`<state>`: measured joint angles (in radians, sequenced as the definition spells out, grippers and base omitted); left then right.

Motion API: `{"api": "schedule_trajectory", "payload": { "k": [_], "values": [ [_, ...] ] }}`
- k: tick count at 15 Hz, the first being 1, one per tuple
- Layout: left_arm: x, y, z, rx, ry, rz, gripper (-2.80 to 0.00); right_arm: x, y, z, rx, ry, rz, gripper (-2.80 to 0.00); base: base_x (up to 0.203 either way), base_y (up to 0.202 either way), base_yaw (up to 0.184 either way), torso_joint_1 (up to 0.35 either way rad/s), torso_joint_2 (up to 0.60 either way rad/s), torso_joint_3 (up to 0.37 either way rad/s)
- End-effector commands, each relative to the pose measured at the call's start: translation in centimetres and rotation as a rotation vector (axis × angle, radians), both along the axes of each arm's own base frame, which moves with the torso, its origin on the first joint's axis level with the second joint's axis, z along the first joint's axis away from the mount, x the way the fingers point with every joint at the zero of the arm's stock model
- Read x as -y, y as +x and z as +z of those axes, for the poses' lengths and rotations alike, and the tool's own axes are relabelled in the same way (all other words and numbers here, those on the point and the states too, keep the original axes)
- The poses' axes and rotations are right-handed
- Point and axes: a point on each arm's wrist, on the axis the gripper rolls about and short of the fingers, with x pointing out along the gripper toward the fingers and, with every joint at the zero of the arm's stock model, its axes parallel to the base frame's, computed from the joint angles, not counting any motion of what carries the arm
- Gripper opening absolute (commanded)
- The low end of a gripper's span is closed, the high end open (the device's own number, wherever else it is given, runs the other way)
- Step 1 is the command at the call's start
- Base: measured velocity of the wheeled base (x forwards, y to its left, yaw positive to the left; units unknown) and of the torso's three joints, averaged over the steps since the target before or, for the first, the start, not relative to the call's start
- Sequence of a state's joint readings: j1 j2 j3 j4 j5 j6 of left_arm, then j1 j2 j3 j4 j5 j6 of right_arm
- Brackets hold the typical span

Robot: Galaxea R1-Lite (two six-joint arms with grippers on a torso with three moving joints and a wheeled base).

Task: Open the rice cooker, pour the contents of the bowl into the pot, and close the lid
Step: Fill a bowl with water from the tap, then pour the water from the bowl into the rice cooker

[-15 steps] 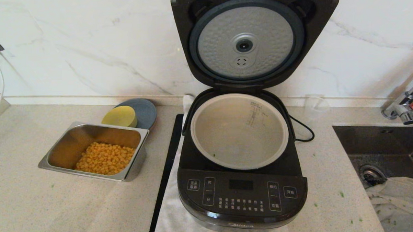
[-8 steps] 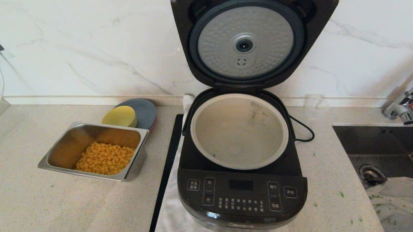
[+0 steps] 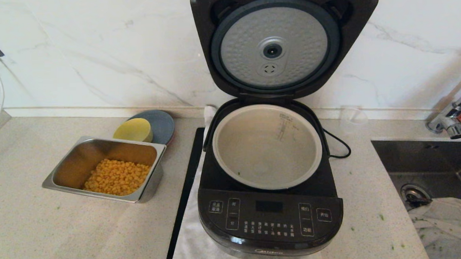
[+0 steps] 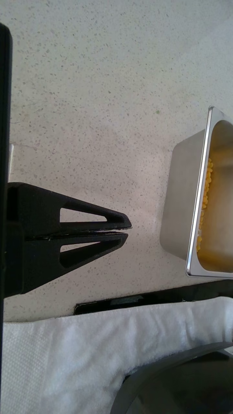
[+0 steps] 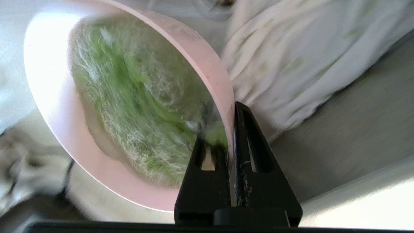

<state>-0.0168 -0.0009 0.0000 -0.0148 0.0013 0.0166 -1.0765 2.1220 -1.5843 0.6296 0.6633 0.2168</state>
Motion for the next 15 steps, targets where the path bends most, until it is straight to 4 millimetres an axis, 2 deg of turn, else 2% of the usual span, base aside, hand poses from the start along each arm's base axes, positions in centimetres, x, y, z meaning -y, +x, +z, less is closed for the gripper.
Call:
{"api": "schedule_trajectory", "payload": {
  "k": [1,4,12,15],
  "values": [
    [0.0,0.1,-0.2,-0.006,0.0,0.0,-2.8,-2.9,-0.1,3.7,0.025,-0.03,0.041,-2.8,0.0,0.0,0.0,0.0,0.0,0.0],
    [0.0,0.1,-0.2,-0.006,0.0,0.0,-2.8,-7.1,0.5,5.6,0.021,-0.048,0.14,-2.8,0.0,0.0,0.0,0.0,0.0,0.0],
    [0.0,0.1,-0.2,-0.006,0.0,0.0,-2.8,-20.0,3.4,9.5,-0.019,-0.205,0.425,-2.8,0.0,0.0,0.0,0.0,0.0,0.0],
    [0.0,0.1,-0.2,-0.006,0.0,0.0,-2.8,-23.9,3.7,11.1,-0.002,-0.263,0.487,-2.8,0.0,0.0,0.0,0.0,0.0,0.0]
  ]
}}
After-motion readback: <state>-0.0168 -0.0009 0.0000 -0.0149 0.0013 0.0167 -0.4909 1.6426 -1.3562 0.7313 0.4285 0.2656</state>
